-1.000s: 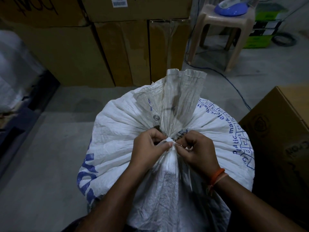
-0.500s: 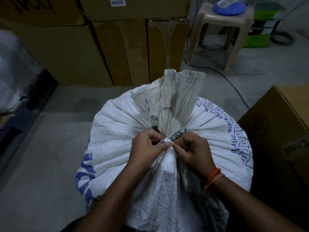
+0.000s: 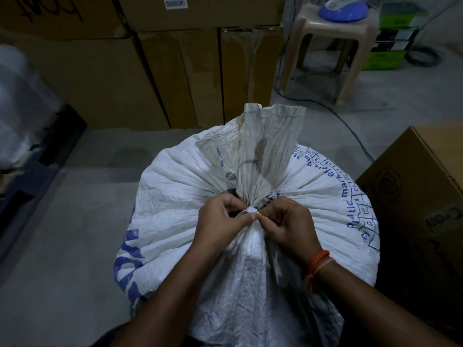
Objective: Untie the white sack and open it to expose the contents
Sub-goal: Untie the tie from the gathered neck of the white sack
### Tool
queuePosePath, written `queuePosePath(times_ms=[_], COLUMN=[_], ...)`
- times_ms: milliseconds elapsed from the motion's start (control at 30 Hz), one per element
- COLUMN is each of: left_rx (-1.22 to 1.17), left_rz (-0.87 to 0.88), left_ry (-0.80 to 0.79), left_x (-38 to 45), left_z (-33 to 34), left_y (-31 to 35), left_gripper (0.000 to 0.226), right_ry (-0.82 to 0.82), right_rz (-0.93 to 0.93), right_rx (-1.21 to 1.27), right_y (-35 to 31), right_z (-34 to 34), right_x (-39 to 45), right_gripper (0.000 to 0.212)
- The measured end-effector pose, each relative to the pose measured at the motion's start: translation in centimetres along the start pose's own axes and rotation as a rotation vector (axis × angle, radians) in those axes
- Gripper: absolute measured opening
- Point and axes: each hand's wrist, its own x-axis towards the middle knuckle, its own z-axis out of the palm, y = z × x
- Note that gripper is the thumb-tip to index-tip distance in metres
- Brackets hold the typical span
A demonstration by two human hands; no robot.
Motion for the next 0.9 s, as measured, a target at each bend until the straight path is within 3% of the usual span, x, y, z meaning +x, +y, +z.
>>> queuePosePath(times_ms=[600,900], left_rx=[0.009,-0.043], left_rz=[0.013,-0.016], left_ry=[-0.004,-0.004], left_x=[-0.2,-0.2], left_z=[-0.2,-0.2], left_y=[0.6,0.5], left_gripper=[0.024,0.023], right_ry=[-0.052,-0.027], right_rz=[0.022,0.074], right_rx=[0.037,0.007], right_y=[-0.4,-1.0], right_z=[-0.7,-0.8], right_x=[0.4,0.0], right_gripper=[0.015,0.021])
